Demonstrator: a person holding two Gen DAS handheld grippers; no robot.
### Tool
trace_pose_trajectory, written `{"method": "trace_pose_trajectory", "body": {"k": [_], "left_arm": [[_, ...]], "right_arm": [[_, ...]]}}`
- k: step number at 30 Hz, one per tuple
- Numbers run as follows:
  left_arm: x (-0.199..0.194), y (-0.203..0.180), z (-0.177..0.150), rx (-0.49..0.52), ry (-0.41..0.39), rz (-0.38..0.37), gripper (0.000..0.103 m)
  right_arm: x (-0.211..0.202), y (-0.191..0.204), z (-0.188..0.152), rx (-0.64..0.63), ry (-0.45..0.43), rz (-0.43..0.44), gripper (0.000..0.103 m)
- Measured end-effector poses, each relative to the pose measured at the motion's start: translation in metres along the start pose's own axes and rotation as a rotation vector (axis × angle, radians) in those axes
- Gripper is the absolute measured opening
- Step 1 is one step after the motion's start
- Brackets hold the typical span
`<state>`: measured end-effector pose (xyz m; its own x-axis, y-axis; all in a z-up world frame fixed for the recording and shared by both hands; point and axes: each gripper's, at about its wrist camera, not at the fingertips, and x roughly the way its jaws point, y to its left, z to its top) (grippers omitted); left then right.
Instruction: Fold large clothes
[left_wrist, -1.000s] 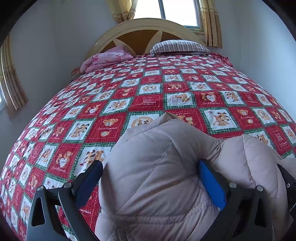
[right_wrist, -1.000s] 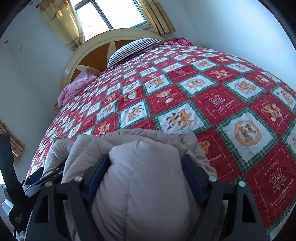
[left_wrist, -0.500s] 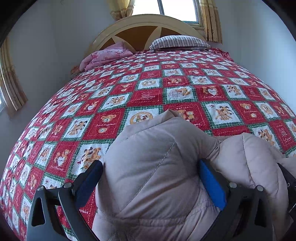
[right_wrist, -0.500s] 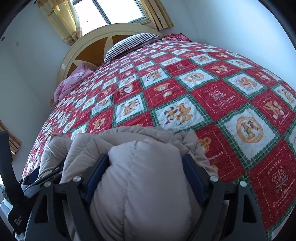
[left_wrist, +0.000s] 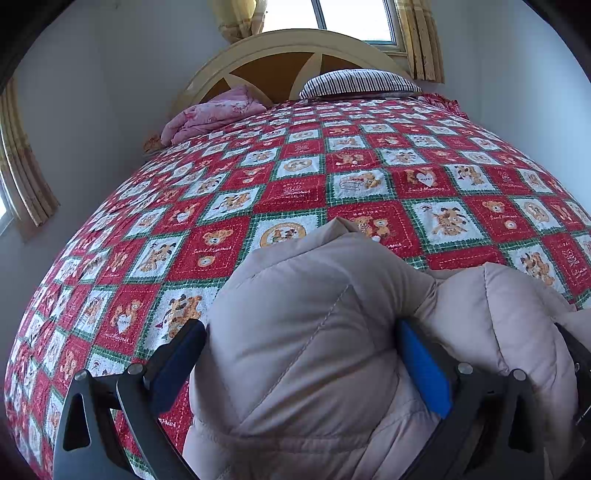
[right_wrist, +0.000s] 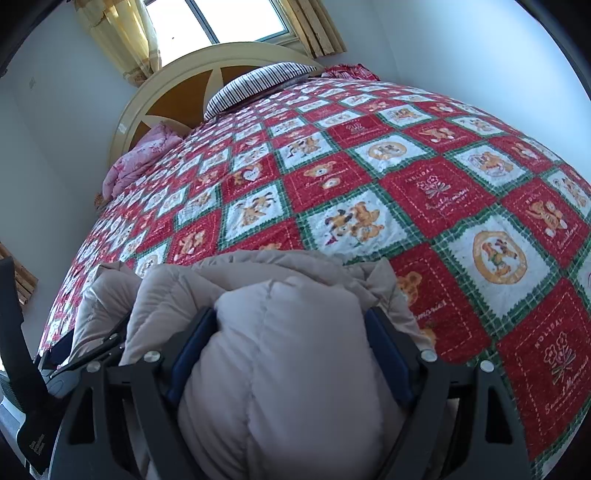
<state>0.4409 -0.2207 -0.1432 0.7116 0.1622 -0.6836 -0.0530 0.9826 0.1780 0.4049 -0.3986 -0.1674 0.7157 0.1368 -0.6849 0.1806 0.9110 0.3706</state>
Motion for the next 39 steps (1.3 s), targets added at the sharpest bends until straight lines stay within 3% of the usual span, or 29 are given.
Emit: {"method": "trace_pose_trajectory", "body": {"k": [33, 36, 39], "left_arm": [[0.002, -0.001, 0.002, 0.001, -0.004, 0.000, 0.102], [0.000, 0.004, 0.003, -0.026, 0.001, -0.046, 0.102], [-0.015, 0.029, 0.004, -0.090, 0.026, -0.228, 0.102]], "right_arm": [[-0.009, -0.003, 0.007, 0.000, 0.030, 0.007, 0.086], [-0.034, -0.007, 0.008, -0.023, -0.010, -0.012, 0.097], [-0.049, -0.023, 0.002, -0.025, -0.007, 0.012, 0.100]]}}
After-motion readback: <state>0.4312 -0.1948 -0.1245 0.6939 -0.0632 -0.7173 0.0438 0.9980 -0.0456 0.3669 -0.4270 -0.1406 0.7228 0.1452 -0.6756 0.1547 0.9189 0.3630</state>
